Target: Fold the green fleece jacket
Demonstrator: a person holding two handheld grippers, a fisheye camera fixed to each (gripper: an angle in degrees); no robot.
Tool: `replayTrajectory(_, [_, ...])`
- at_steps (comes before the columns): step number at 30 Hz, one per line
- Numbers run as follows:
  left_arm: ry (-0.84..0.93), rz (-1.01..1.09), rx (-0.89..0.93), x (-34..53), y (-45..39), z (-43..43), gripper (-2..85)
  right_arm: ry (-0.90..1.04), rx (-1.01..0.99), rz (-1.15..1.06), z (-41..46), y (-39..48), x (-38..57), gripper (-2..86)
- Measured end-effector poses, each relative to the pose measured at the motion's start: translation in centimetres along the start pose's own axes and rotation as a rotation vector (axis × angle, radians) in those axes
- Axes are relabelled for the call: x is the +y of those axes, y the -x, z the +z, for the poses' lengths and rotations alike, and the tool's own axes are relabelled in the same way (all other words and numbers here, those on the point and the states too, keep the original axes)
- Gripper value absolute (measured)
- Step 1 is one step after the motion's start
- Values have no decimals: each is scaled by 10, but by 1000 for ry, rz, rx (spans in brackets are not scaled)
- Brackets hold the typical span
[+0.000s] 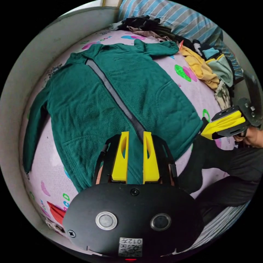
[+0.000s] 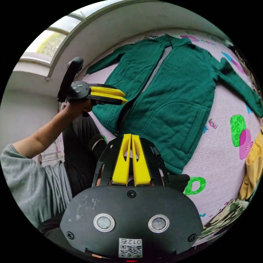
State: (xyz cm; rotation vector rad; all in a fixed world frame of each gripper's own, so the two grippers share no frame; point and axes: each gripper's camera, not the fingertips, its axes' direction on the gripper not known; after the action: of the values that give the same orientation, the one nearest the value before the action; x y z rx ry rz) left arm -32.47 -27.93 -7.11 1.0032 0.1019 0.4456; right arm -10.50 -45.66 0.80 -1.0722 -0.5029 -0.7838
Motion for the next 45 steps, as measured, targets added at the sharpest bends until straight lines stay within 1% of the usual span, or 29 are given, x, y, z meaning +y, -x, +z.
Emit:
replayTrajectory(1, [-1, -7, -57, 1, -3, 7, 38, 2, -14, 3, -1, -2, -7, -10])
replayTrajectory(2, [-1, -5, -64, 1, -4, 11, 36, -3, -23, -1, -5, -1, -14, -10])
replayTrajectory(5, [23, -12, 7, -4, 2, 34, 23, -39, -31, -17, -22, 8, -31, -9])
replayTrajectory(8, [0, -120, 213, -3, 20, 49, 7, -55, -47, -24, -34, 18, -42, -9])
replayTrajectory(9, [-13, -164, 335, 0, 28, 57, 5, -51, -44, -26, -35, 20, -43, -9])
replayTrajectory(10, [-8, -179, 362, 4, 32, 63, 4, -33, -26, -31, -36, 23, -45, -9])
replayTrajectory(11, [-16, -184, 343, 6, 34, 64, 4, -13, -1, -33, -37, 26, -47, -9])
replayTrajectory(13, [-147, -169, 212, 15, 40, 43, 4, 12, 23, -30, -45, 31, -53, -9])
replayTrajectory(16, [-244, -193, 67, 1, 60, 26, 12, 15, 65, -25, -70, 37, -69, -9])
replayTrajectory(18, [-240, -194, 35, -19, 72, 32, 23, 39, 145, -55, -78, 41, -87, -9])
replayTrajectory(19, [-223, -197, 21, -34, 79, 41, 32, 56, 225, -89, -79, 41, -104, -9])
replayTrajectory(20, [-217, -197, 17, -41, 82, 46, 36, 40, 290, -92, -81, 39, -123, -8])
replayTrajectory(21, [-219, -184, 15, -53, 87, 55, 45, 19, 305, -79, -82, 37, -133, -8])
replayTrajectory(23, [-236, -182, -12, -66, 94, 67, 58, -85, 286, -44, -84, 29, -180, -3])
replayTrajectory(24, [-242, -182, -1, -73, 99, 75, 65, -115, 294, -36, -84, 28, -192, 1])
replayTrajectory(26, [-235, -194, 36, -81, 106, 88, 73, -256, 335, 8, -82, 22, -236, 16])
replayTrajectory(28, [-221, -193, 53, -84, 109, 103, 76, -306, 317, 44, -76, 15, -269, 28])
replayTrajectory(31, [-220, -135, -52, -84, 104, 106, 61, -300, 336, 54, -63, 4, -322, 39])
replayTrajectory(32, [-219, -141, -49, -83, 106, 107, 57, -294, 349, 50, -59, -1, -341, 42])
replayTrajectory(36, [-266, -265, 83, -71, 136, 113, 30, -297, 399, 45, -59, -15, -389, 51])
replayTrajectory(37, [-275, -301, 138, -67, 147, 116, 24, -313, 384, 36, -63, -19, -401, 51])
replayTrajectory(40, [-299, -348, 208, -58, 162, 122, 15, -334, 322, 63, -77, -37, -430, 51])
replayTrajectory(42, [-310, -344, 206, -56, 164, 123, 12, -343, 224, 129, -87, -59, -443, 51])
replayTrajectory(44, [-314, -343, 206, -55, 166, 125, 10, -321, 34, 252, -95, -93, -457, 52])
replayTrajectory(45, [-314, -343, 208, -54, 169, 126, 9, -316, -13, 284, -96, -102, -459, 52])
